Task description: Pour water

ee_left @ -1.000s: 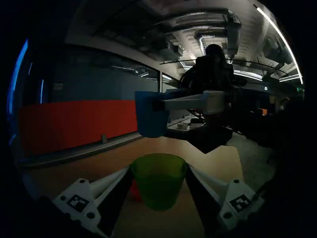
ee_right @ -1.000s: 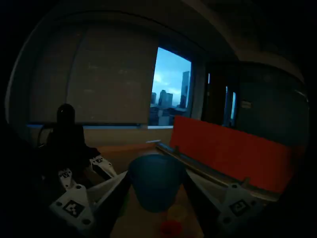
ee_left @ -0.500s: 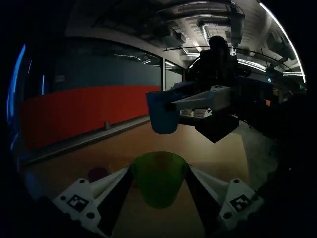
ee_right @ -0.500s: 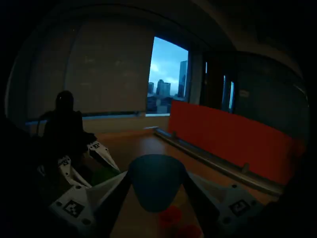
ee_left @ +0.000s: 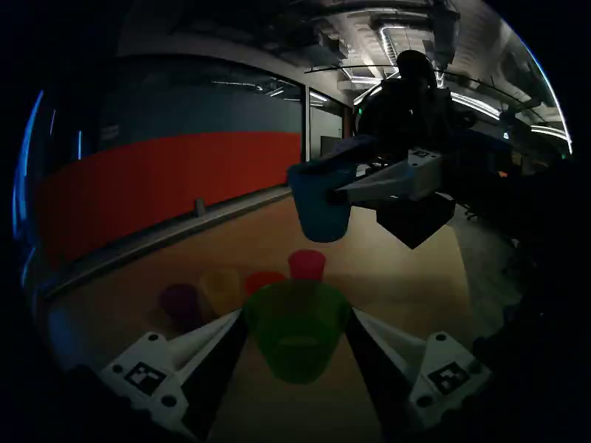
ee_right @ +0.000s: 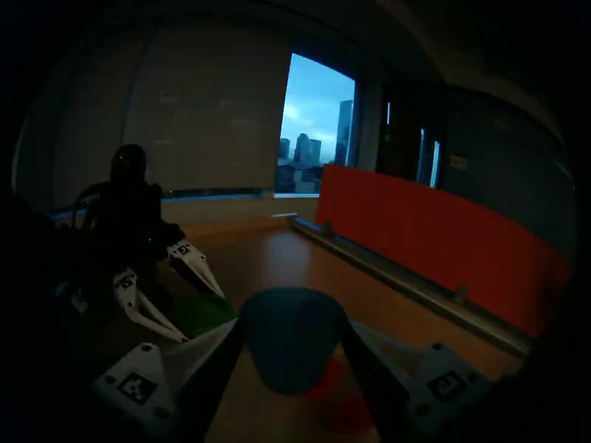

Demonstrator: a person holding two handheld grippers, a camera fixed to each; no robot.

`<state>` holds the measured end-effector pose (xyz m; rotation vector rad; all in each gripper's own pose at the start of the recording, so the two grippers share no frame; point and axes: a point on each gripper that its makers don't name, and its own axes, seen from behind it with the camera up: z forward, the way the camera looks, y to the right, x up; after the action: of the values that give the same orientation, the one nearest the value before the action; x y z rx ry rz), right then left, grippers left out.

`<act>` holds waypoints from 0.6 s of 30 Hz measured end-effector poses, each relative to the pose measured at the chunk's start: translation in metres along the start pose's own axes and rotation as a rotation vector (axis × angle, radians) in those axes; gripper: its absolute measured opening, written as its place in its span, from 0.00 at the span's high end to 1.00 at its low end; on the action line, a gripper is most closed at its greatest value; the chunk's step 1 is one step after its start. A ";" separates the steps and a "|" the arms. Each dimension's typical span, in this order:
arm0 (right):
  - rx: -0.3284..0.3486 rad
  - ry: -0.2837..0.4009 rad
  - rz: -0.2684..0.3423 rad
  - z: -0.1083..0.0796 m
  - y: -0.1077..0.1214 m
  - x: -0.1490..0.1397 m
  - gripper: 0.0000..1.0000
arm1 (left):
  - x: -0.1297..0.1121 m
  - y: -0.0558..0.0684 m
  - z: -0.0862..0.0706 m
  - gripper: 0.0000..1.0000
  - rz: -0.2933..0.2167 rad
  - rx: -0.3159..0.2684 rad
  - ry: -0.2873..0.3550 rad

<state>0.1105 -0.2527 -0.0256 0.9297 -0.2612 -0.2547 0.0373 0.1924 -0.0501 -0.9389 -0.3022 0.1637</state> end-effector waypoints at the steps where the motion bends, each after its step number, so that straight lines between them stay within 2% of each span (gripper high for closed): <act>1: 0.002 -0.005 0.003 -0.001 0.000 -0.003 0.08 | -0.003 0.001 0.001 0.12 0.003 -0.001 -0.008; 18: 0.012 -0.075 -0.001 -0.005 -0.002 -0.044 0.08 | -0.037 0.006 0.015 0.13 0.031 -0.010 -0.097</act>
<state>0.0712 -0.2354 -0.0347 0.9335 -0.3318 -0.2895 -0.0023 0.1971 -0.0533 -0.9480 -0.3784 0.2370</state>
